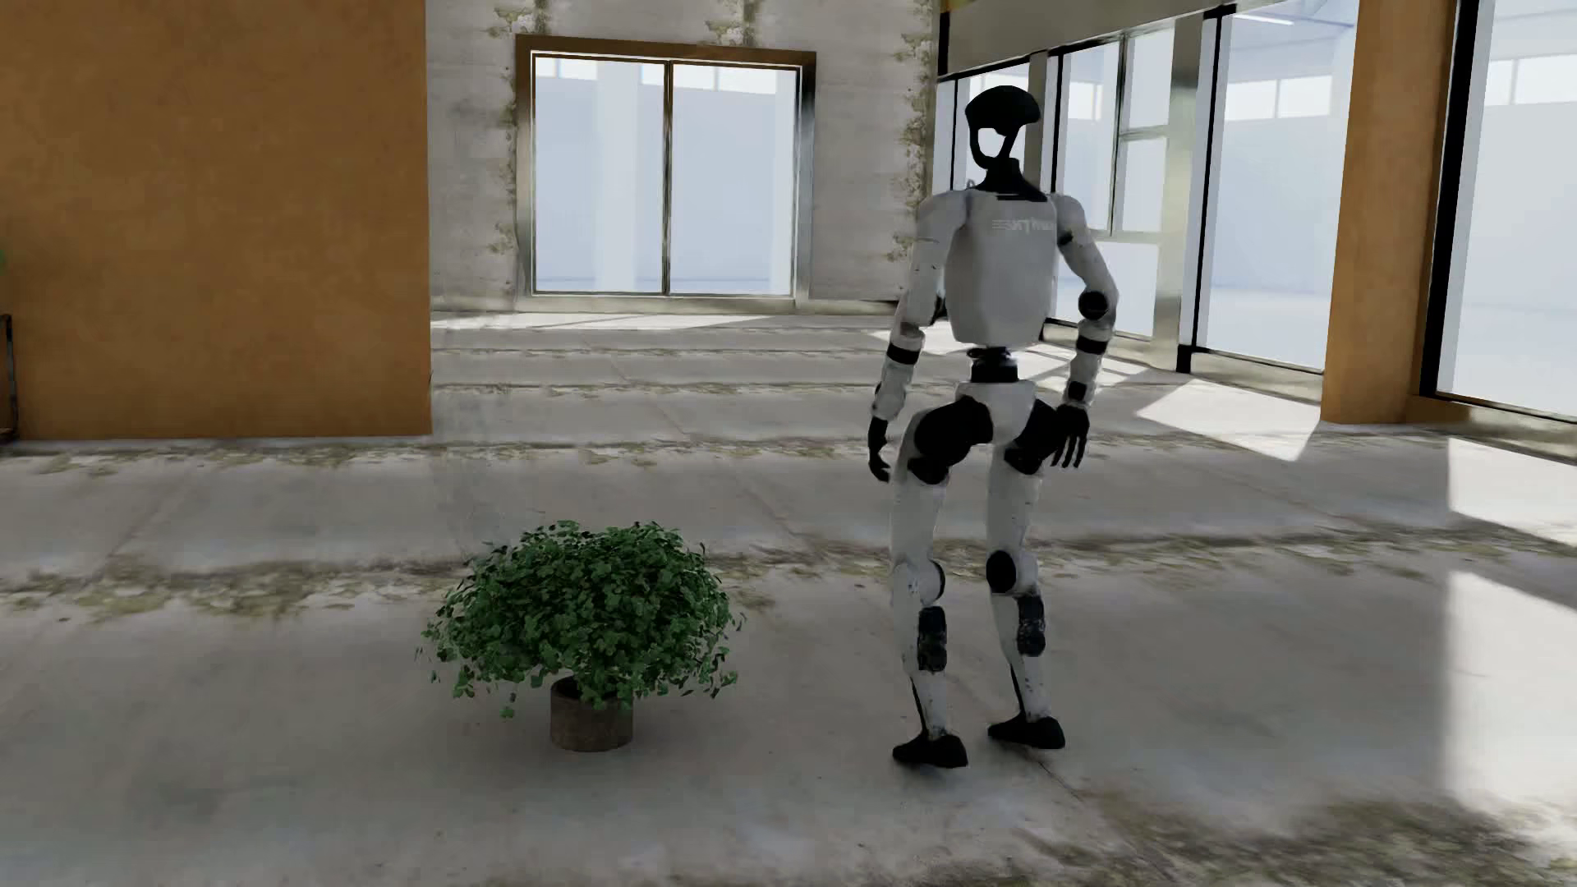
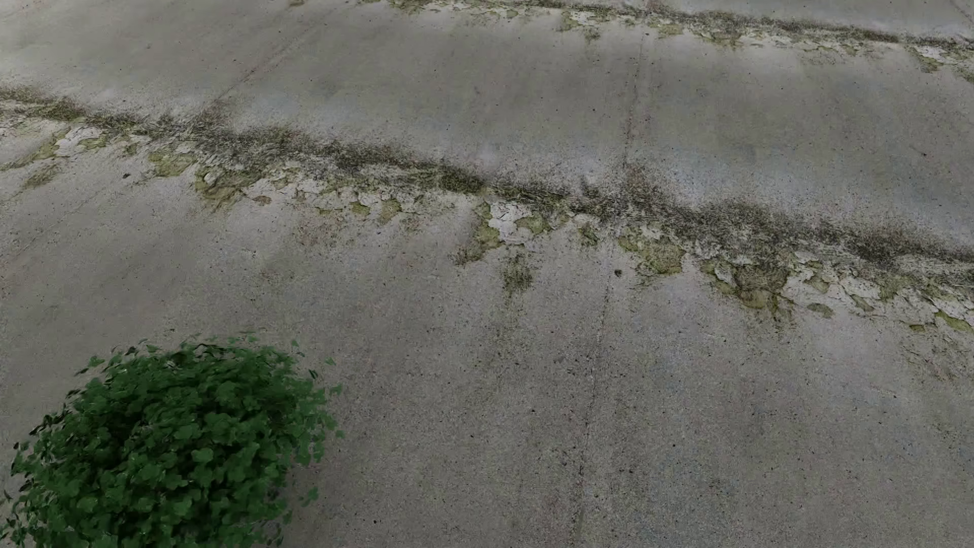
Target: Walk around the plant
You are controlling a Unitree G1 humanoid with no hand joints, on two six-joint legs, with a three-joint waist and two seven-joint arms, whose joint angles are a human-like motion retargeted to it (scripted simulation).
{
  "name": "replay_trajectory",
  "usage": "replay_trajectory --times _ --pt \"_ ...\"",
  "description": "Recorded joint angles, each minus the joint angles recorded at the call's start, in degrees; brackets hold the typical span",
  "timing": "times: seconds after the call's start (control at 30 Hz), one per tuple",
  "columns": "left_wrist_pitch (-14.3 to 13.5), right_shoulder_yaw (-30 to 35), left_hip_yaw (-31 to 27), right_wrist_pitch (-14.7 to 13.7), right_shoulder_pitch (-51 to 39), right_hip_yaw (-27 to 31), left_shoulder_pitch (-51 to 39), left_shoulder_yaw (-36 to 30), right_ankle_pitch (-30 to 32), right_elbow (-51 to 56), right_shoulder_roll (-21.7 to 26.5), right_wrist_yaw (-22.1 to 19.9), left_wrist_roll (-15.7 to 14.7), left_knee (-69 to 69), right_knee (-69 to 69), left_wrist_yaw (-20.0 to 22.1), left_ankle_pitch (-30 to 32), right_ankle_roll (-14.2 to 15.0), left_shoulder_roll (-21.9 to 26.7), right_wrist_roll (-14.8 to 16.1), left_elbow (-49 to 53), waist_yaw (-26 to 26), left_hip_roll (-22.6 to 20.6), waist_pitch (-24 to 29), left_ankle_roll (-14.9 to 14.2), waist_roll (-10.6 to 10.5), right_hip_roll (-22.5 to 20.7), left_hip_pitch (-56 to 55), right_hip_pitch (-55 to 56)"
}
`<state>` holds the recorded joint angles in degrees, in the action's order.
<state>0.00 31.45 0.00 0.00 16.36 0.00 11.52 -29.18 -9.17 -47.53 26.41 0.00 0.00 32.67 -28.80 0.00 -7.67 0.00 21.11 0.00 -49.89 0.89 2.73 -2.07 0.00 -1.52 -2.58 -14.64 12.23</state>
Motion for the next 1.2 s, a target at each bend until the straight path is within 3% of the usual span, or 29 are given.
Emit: replay_trajectory --times 0.23,0.43,0.7,0.8,0.9,1.03,1.2 --pt "0.0 -1.54 0.0 0.0 -2.8 0.0 0.13 -6.42 -1.9 2.13 -2.12 0.0 0.0 -3.88 1.04 0.0 -2.77 0.0 -0.2 0.0 -2.88 0.0 1.23 -0.78 0.0 -0.31 -0.75 4.51 -0.6" --pt "0.0 0.78 0.0 0.0 -2.01 0.0 -1.26 -3.95 -2.5 6.75 -4.06 0.0 0.0 -4.45 0.55 0.0 -4.65 0.0 0.72 0.0 -3.51 -1.2 1.29 -0.8 0.0 -0.64 -0.79 5.78 0.19" --pt "0.0 1.76 0.0 0.0 -0.26 0.0 -1.53 -0.9 -4.41 1.49 -3.47 0.0 0.0 -3.42 -1.94 0.0 -8.78 0.0 1.22 0.0 -0.87 -4.05 2.26 -1.64 0.0 -0.93 -2.55 6.61 1.56" --pt "0.0 2.07 0.0 0.0 0.16 0.0 -1.58 1.05 -6.43 -0.69 -3.2 0.0 0.0 5.8 -1.69 0.0 -7.07 0.0 1.41 0.0 -0.68 -4.28 4.01 -1.07 0.0 -1.02 -3.92 0.94 0.24" --pt "0.0 3.07 0.0 0.0 0.34 0.0 -2.02 3.1 -8.87 -2.09 -2.78 0.0 0.0 26.53 -0.47 0.0 1.58 0.0 1.34 0.0 -0.27 -2.25 5.96 0.49 0.0 -0.29 -4.25 -10.97 -2.81" --pt "0.0 3.17 0.0 0.0 0.87 0.0 -0.58 4.78 -11.19 -1.62 -1.64 0.0 0.0 47.13 -0.29 0.0 -6.94 0.0 1.24 0.0 1.89 3.15 3.96 1.96 0.0 2.27 -2.6 -23.23 -7.26" --pt "0.0 2.68 0.0 0.0 -1.0 0.0 1.55 2.8 -13.32 -1.73 -0.8 0.0 0.0 37.65 -1.03 0.0 -0.09 0.0 0.92 0.0 -1.09 8.1 0.94 2.97 0.0 3.64 -0.36 -30.73 -11.63"
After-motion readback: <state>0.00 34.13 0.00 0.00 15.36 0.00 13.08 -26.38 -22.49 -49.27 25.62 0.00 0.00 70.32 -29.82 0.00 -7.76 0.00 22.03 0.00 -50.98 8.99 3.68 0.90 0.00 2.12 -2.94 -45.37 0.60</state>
